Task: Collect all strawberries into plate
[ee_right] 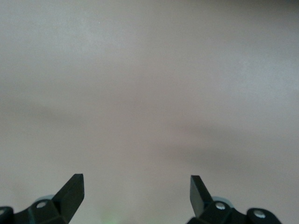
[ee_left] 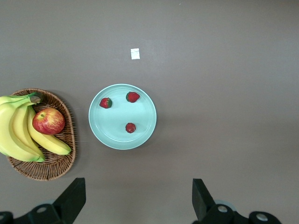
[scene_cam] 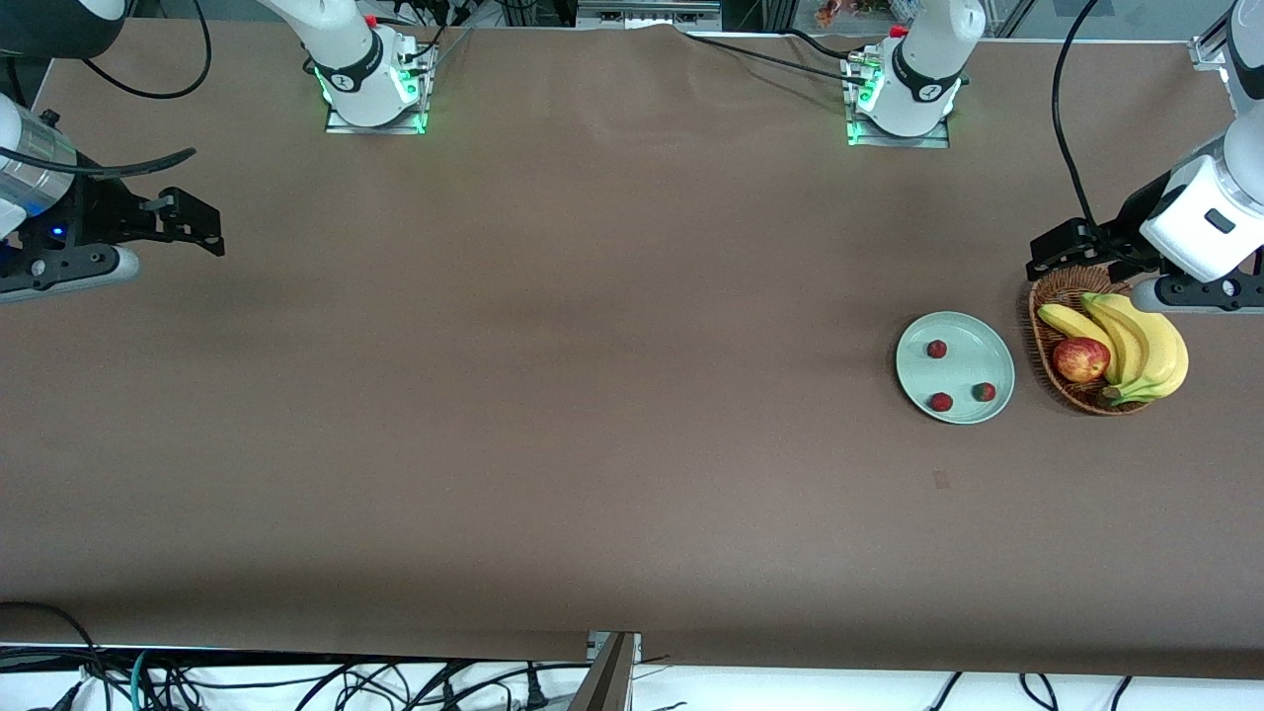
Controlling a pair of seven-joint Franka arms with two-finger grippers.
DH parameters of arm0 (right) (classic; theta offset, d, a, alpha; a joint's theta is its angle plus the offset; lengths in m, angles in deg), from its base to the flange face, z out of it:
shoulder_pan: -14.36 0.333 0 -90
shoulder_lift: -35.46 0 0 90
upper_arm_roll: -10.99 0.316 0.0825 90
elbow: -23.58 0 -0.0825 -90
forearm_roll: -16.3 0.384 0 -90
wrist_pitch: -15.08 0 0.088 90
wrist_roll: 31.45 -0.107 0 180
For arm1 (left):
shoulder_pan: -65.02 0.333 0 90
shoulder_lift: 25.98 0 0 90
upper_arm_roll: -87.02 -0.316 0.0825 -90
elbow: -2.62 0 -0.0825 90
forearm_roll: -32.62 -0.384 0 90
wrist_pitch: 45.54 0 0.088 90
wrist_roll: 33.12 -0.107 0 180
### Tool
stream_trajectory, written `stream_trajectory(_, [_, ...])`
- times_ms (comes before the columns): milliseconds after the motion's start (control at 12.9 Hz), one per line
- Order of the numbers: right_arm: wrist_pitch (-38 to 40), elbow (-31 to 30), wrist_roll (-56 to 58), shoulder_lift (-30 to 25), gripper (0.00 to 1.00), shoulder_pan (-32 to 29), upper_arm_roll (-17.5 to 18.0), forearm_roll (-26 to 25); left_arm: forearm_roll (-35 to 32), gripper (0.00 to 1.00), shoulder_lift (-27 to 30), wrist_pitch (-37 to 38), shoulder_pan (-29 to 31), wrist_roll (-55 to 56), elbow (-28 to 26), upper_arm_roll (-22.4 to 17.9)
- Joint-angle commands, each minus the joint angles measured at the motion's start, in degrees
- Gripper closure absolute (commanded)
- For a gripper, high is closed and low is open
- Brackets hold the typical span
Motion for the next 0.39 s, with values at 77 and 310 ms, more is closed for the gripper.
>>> stream_trajectory(77, [-0.2,-0.2,0.3,-1.9,0.00,-0.3,-1.0,-1.2,-0.8,0.00,-1.1,1.6,0.2,0.3,2.5,0.0])
stream_trajectory(310, [-0.9,-0.2,-0.4,-1.9,0.00,-0.2,-0.8,-1.7,-0.8,0.00,-1.1,1.6,0.1,0.3,2.5,0.0])
